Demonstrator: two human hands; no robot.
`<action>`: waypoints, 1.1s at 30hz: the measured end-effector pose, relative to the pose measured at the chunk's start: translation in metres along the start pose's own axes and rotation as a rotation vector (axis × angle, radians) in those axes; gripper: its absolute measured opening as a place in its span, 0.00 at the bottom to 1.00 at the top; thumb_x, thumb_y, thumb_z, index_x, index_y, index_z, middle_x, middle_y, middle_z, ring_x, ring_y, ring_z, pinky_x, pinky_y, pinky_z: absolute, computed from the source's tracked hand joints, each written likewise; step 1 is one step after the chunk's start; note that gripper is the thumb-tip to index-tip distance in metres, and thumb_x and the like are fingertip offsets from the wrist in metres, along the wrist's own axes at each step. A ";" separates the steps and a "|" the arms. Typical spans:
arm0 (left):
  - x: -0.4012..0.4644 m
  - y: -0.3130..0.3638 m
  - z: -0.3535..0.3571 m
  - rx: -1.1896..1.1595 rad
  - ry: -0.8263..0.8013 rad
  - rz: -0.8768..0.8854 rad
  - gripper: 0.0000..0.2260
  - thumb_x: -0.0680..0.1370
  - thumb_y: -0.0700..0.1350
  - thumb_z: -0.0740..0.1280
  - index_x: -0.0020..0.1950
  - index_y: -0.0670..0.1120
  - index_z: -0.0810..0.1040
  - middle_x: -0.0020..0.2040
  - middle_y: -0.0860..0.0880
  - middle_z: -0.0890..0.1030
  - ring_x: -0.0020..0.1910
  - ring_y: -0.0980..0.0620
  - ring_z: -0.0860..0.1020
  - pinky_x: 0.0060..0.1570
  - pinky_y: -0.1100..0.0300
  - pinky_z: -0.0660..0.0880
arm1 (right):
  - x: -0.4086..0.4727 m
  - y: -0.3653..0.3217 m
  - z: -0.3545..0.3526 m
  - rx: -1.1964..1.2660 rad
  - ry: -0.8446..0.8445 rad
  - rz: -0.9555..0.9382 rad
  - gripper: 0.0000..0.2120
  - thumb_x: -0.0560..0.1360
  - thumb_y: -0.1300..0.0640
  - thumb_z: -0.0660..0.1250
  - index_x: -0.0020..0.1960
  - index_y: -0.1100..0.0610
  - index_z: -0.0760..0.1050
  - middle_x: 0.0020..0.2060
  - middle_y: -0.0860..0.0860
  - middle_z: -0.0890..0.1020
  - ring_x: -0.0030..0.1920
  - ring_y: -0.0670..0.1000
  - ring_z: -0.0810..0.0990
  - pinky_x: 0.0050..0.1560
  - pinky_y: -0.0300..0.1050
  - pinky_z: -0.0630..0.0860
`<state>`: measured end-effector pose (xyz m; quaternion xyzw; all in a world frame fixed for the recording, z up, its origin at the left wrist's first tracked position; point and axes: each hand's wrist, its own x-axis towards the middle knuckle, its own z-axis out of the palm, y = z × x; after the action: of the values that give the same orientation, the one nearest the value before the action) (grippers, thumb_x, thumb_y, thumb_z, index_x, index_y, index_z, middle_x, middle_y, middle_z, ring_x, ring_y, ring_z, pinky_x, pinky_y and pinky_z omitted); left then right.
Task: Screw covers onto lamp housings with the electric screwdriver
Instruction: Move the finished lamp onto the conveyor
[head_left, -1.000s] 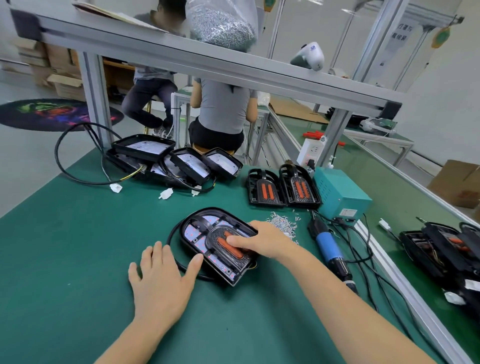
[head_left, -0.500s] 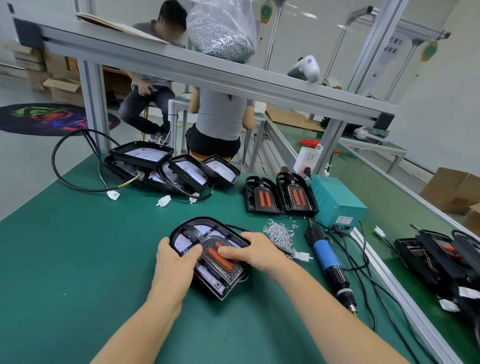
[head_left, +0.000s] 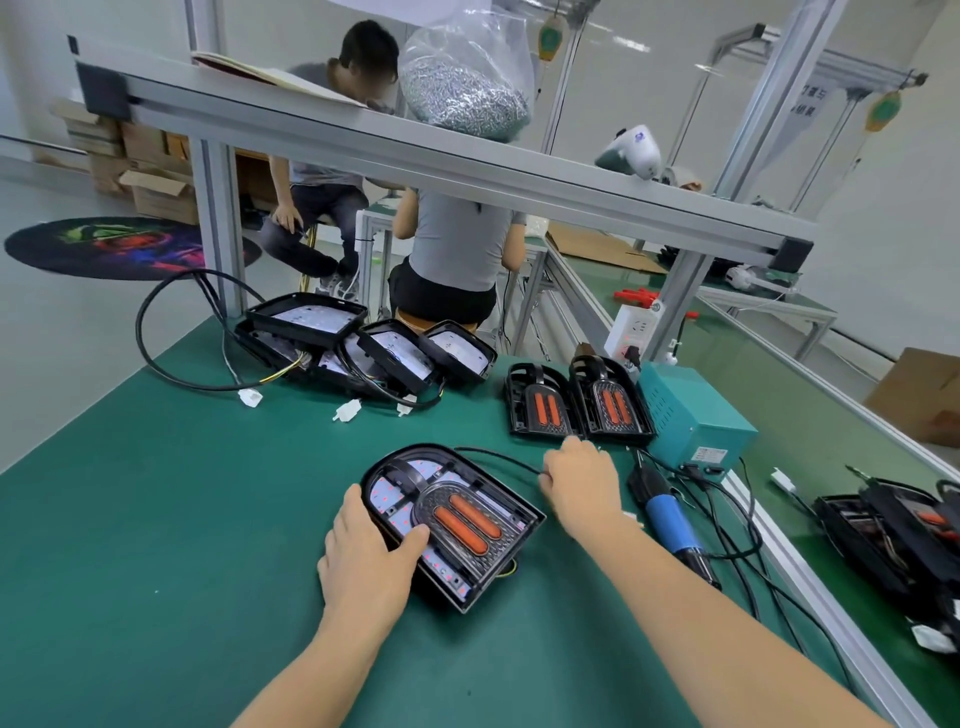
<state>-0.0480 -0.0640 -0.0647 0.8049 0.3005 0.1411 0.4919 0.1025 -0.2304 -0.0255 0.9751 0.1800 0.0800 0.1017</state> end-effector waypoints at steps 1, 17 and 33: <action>0.001 0.000 -0.001 0.003 0.004 0.004 0.32 0.76 0.50 0.68 0.75 0.45 0.57 0.73 0.47 0.65 0.72 0.46 0.61 0.69 0.47 0.57 | 0.001 -0.001 -0.005 0.061 0.064 -0.003 0.11 0.82 0.54 0.57 0.56 0.58 0.74 0.55 0.54 0.76 0.54 0.56 0.75 0.53 0.48 0.68; -0.005 0.006 0.017 0.159 0.134 0.015 0.26 0.80 0.45 0.59 0.76 0.44 0.55 0.75 0.46 0.62 0.74 0.45 0.56 0.69 0.49 0.52 | -0.044 -0.027 -0.009 1.582 -0.645 0.114 0.24 0.71 0.60 0.76 0.64 0.54 0.73 0.57 0.54 0.83 0.54 0.53 0.82 0.61 0.51 0.77; -0.021 0.059 0.008 -0.980 -0.398 -0.036 0.11 0.78 0.37 0.62 0.59 0.43 0.77 0.57 0.42 0.82 0.50 0.44 0.80 0.54 0.44 0.75 | -0.097 -0.020 -0.018 2.193 -0.001 0.164 0.23 0.68 0.63 0.74 0.62 0.56 0.74 0.55 0.59 0.84 0.50 0.58 0.84 0.50 0.54 0.81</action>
<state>-0.0399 -0.1030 -0.0155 0.4863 0.1140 0.1010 0.8604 0.0026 -0.2448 -0.0238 0.5449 0.0881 -0.1174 -0.8255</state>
